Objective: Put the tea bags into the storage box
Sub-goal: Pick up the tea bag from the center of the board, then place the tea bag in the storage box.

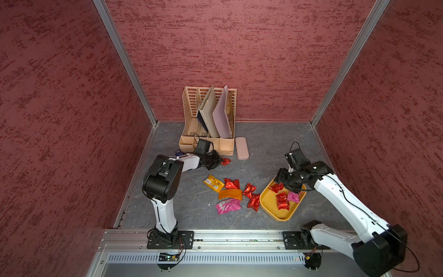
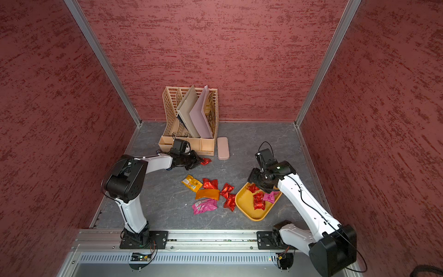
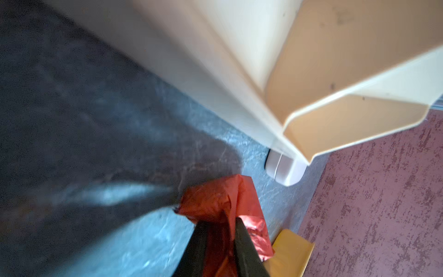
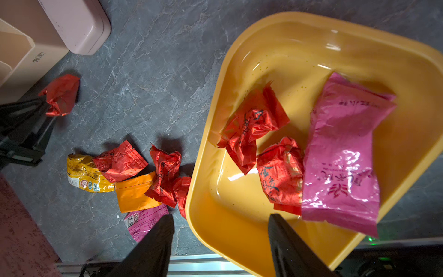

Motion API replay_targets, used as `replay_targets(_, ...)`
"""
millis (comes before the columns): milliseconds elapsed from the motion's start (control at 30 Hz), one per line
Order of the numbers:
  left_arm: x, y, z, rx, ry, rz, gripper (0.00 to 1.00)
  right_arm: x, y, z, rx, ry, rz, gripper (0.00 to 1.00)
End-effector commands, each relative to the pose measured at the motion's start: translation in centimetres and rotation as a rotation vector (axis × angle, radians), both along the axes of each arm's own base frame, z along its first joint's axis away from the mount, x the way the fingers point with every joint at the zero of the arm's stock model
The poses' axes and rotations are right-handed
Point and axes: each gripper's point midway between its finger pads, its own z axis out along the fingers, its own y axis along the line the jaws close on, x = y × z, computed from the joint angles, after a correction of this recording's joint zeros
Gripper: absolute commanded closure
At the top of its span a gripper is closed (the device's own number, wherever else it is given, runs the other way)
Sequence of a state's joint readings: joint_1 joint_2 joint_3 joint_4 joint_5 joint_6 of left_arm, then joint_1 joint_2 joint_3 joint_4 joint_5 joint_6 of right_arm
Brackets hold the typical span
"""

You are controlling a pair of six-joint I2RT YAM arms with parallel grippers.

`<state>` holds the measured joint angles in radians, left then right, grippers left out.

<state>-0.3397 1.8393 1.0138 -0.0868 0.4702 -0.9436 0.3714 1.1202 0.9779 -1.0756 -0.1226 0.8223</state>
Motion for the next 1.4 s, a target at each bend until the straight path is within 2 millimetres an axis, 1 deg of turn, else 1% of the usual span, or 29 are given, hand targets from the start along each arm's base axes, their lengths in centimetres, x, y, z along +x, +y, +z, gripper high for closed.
replay_targets(0,-2.0,-0.2,2.5,0.020,-0.046,-0.066,0.80,0.5,-0.4,0.5,0.003,-0.043,-0.047,0.32)
replay_targets(67,-3.2,-0.6,3.8,0.026,-0.066,-0.096,0.80,0.7,-0.6,0.6,-0.011,-0.055,-0.054,0.32)
replay_targets(167,-5.1,-1.8,6.4,0.041,-0.119,-0.168,0.80,0.8,-1.2,0.3,-0.053,-0.046,-0.050,0.32)
replay_targets(200,-5.8,-2.4,7.2,0.042,-0.134,-0.200,0.80,0.9,-1.3,0.2,-0.064,-0.038,-0.046,0.32)
replay_targets(300,-8.2,-5.3,10.1,0.030,-0.195,-0.328,0.79,1.0,-2.0,0.0,-0.121,-0.020,-0.047,0.30)
replay_targets(367,-10.2,-7.6,11.5,0.045,-0.220,-0.442,0.79,1.2,-3.2,0.1,-0.180,-0.017,-0.061,0.29)
replay_targets(467,-12.9,-10.7,12.8,0.084,-0.253,-0.578,0.79,1.6,-4.9,0.5,-0.236,-0.023,-0.076,0.26)
replay_targets(533,-14.3,-12.5,13.2,0.094,-0.275,-0.637,0.78,2.1,-6.0,0.7,-0.262,-0.030,-0.085,0.26)
replay_targets(567,-15.0,-13.4,13.3,0.099,-0.289,-0.666,0.78,2.4,-6.8,0.6,-0.272,-0.029,-0.096,0.25)
replay_targets(700,-16.5,-16.9,13.1,0.133,-0.322,-0.751,0.78,3.4,-9.0,-0.2,-0.238,-0.013,-0.138,0.24)
replay_targets(800,-17.0,-19.9,12.7,0.124,-0.328,-0.789,0.78,4.1,-10.6,-0.9,-0.238,0.004,-0.150,0.22)
replay_targets(867,-17.1,-21.9,11.9,0.124,-0.321,-0.817,0.78,4.5,-11.5,-1.1,-0.245,0.003,-0.154,0.21)
replay_targets(900,-17.2,-22.9,11.3,0.128,-0.312,-0.831,0.78,4.7,-11.9,-1.1,-0.243,-0.005,-0.154,0.20)
replay_targets(1000,-17.3,-25.8,10.7,0.136,-0.301,-0.874,0.78,4.8,-13.1,-0.8,-0.247,-0.028,-0.167,0.19)
replay_targets(1133,-18.3,-29.2,10.0,0.160,-0.297,-0.934,0.78,4.8,-14.2,0.0,-0.229,-0.071,-0.179,0.18)
replay_targets(1233,-18.5,-30.9,8.8,0.165,-0.268,-0.940,0.78,4.8,-14.6,0.5,-0.214,-0.100,-0.183,0.18)
replay_targets(1367,-18.7,-32.2,7.1,0.200,-0.241,-0.948,0.78,4.8,-14.0,0.9,-0.171,-0.136,-0.170,0.18)
